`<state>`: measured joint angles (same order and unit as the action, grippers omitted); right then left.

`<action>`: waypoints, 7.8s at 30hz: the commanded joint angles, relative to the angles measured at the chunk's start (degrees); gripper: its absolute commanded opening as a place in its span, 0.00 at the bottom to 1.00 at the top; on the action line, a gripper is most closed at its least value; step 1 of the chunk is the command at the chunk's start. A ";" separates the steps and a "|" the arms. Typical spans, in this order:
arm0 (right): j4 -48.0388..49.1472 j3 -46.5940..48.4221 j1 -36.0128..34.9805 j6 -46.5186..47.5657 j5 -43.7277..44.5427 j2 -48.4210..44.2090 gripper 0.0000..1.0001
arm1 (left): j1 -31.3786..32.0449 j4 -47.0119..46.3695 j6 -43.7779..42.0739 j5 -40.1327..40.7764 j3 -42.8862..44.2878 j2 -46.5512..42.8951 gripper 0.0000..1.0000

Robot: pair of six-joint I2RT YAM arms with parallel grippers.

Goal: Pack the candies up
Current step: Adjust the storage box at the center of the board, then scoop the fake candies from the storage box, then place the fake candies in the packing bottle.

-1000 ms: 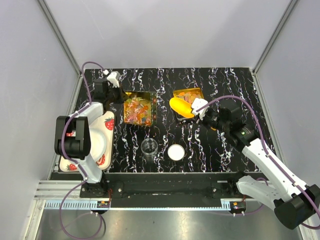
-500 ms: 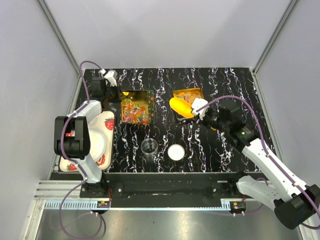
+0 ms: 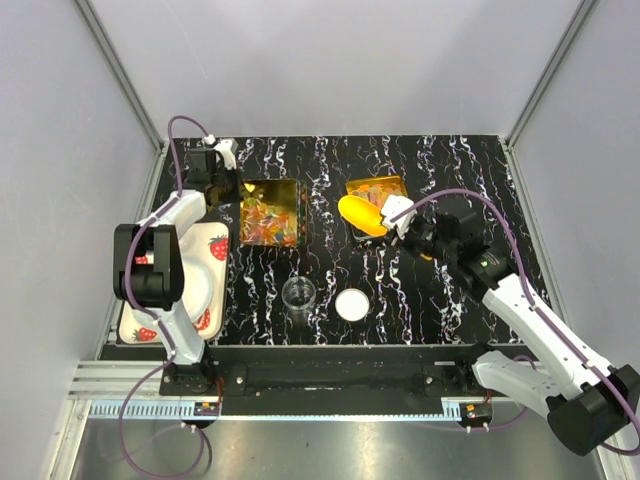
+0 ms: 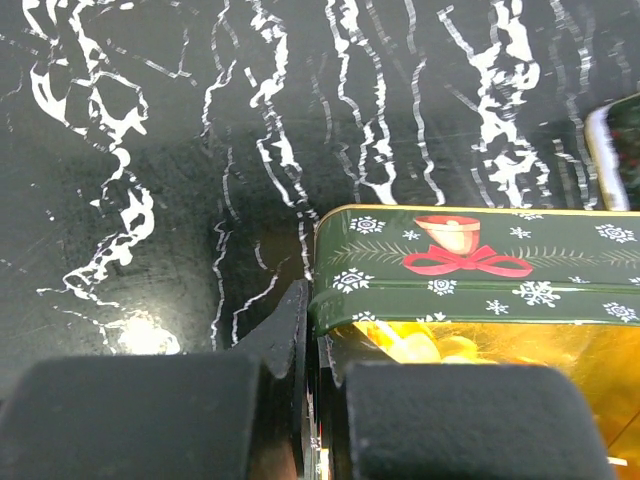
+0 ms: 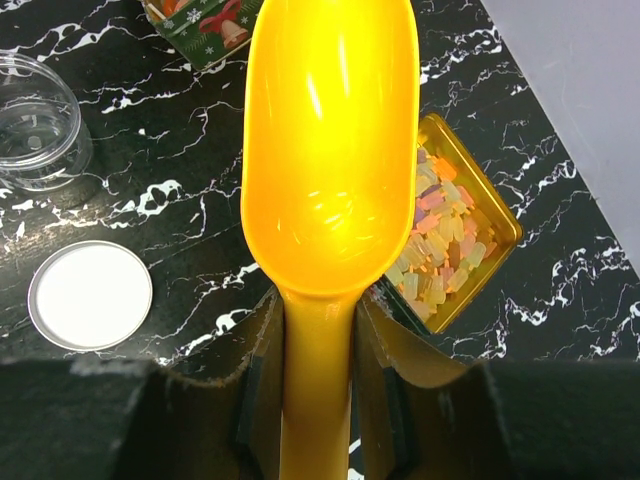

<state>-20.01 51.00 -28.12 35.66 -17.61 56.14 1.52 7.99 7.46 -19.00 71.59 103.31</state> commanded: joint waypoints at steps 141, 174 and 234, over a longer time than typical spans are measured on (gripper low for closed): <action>-25.09 65.28 -26.73 4.60 22.00 77.02 0.00 | 10.43 20.66 -9.22 15.93 18.50 11.57 0.00; -7.42 41.02 -19.17 -5.43 10.32 57.33 0.00 | 9.73 19.96 -8.87 16.28 17.53 12.09 0.00; -23.14 18.86 -24.44 4.59 11.80 25.15 0.00 | 9.38 19.61 -8.69 16.11 17.35 13.59 0.00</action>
<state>-43.20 68.55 -50.72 39.22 -10.31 81.38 11.38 30.83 -1.26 -1.76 88.73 118.54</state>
